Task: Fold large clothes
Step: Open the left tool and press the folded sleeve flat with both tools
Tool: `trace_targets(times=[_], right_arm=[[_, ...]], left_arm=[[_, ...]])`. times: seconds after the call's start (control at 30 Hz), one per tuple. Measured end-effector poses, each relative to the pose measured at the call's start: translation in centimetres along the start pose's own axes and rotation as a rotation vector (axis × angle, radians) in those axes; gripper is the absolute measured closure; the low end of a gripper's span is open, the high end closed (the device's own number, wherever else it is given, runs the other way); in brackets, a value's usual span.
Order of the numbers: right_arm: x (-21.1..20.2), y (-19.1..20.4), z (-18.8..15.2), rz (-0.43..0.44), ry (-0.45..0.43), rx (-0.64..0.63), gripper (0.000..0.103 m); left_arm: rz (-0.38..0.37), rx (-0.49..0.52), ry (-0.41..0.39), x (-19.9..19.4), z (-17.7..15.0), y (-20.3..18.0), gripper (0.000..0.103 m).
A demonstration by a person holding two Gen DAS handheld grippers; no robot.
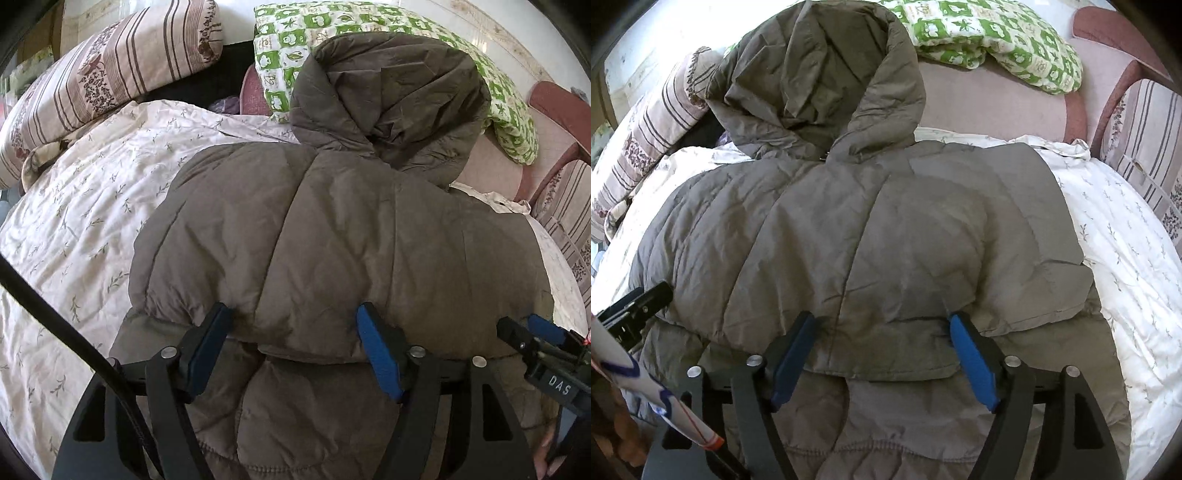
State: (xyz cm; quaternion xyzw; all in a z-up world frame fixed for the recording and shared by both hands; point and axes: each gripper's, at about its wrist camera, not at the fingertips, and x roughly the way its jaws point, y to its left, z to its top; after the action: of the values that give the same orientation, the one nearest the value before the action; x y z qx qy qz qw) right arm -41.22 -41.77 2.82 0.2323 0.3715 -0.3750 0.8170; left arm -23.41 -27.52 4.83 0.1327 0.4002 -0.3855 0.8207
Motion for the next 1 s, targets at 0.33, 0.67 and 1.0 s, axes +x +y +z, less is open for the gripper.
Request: trace_targets(times=[0.33, 0.67, 1.0], right_arm=[[0.9, 0.1, -0.2, -0.002, 0.023, 0.003, 0.010], [-1.2, -0.4, -0.2, 0.035, -0.002, 0.034, 0.011], [-2.7, 0.7, -0.2, 0.012, -0.065, -0.017, 0.011]], left_arm=[[0.004, 0.002, -0.014, 0.4, 0.1, -0.1, 0.030], [0.027, 0.026, -0.078, -1.2, 0.4, -0.6, 0.030], [0.070, 0.079, -0.087, -1.1, 0.5, -1.5, 0.030]])
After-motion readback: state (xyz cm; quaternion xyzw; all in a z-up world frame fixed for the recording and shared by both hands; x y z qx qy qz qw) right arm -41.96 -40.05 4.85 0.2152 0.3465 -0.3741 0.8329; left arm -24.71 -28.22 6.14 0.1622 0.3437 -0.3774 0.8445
